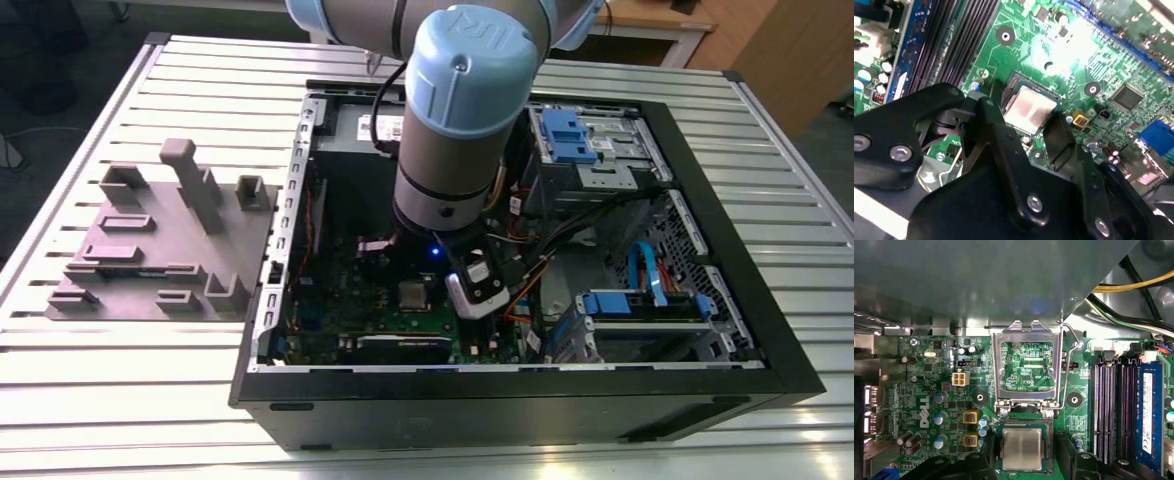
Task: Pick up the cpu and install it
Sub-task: 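Place the cpu into insertion slot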
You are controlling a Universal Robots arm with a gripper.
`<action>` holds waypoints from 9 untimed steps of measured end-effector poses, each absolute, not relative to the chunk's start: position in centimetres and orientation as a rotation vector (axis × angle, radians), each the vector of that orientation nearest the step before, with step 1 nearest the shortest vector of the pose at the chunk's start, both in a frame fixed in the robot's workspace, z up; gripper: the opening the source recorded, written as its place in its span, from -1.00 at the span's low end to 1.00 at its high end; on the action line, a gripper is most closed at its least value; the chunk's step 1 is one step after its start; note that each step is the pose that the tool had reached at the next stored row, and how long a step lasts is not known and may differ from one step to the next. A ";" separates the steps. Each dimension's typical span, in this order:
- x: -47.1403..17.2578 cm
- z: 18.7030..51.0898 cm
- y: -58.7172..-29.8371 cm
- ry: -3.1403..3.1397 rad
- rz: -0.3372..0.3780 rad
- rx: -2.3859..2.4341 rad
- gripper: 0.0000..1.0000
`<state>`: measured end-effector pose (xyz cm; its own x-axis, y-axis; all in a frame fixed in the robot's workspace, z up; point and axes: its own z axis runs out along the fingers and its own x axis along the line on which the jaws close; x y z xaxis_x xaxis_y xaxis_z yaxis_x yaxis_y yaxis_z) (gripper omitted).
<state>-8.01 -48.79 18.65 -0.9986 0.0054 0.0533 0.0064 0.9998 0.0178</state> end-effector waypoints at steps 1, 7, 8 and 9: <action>-8.0 18.7 -48.8 -3.088 -0.028 -0.009 0.19; -8.0 18.9 -48.8 -3.088 -0.032 -0.009 0.19; -8.0 18.9 -48.8 -3.088 -0.032 -0.009 0.19; -8.0 18.9 -48.8 -3.088 -0.032 -0.009 0.19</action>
<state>-8.00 -48.79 18.90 -0.9985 0.0053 0.0536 0.0065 0.9998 0.0208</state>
